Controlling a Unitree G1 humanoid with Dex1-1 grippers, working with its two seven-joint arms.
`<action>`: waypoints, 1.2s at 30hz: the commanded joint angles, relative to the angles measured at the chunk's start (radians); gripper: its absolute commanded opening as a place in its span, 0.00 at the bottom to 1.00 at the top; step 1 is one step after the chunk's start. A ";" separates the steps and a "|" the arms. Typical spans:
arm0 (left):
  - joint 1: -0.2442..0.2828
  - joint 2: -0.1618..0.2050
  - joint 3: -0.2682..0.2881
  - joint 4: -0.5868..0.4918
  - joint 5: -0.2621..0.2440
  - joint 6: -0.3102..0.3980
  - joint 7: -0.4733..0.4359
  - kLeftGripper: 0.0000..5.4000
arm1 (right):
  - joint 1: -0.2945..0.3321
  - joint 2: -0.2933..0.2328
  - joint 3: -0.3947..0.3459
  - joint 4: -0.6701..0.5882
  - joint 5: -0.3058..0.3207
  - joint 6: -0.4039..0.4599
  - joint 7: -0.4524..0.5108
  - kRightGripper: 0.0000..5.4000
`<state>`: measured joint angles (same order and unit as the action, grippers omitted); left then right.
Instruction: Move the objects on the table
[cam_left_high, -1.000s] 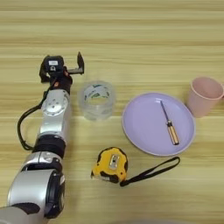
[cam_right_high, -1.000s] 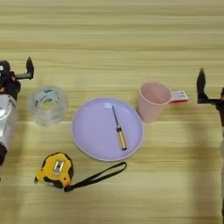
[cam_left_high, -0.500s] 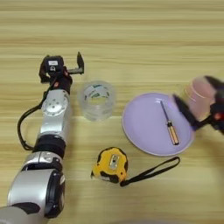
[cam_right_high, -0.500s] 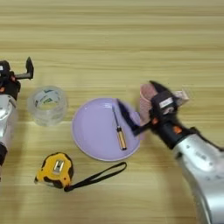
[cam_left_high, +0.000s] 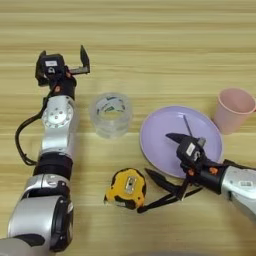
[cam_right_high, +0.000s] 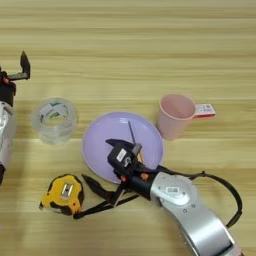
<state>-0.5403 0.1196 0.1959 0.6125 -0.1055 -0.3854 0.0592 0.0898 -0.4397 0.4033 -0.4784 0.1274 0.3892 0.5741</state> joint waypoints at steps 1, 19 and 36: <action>0.009 -0.005 0.002 -0.001 0.005 0.028 0.013 0.99 | -0.006 -0.014 0.006 -0.040 0.018 0.039 0.028 1.00; -0.004 0.000 0.004 0.045 0.009 0.025 0.017 0.99 | -0.006 -0.006 0.052 -0.051 0.034 0.038 0.065 1.00; -0.005 -0.001 0.004 0.056 0.006 0.018 0.020 0.99 | -0.073 0.028 0.189 0.074 -0.025 0.034 0.110 1.00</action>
<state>-0.5352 0.1190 0.1965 0.6607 -0.1038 -0.3671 0.0753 0.0356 -0.4125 0.5891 -0.4210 0.1155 0.4211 0.6815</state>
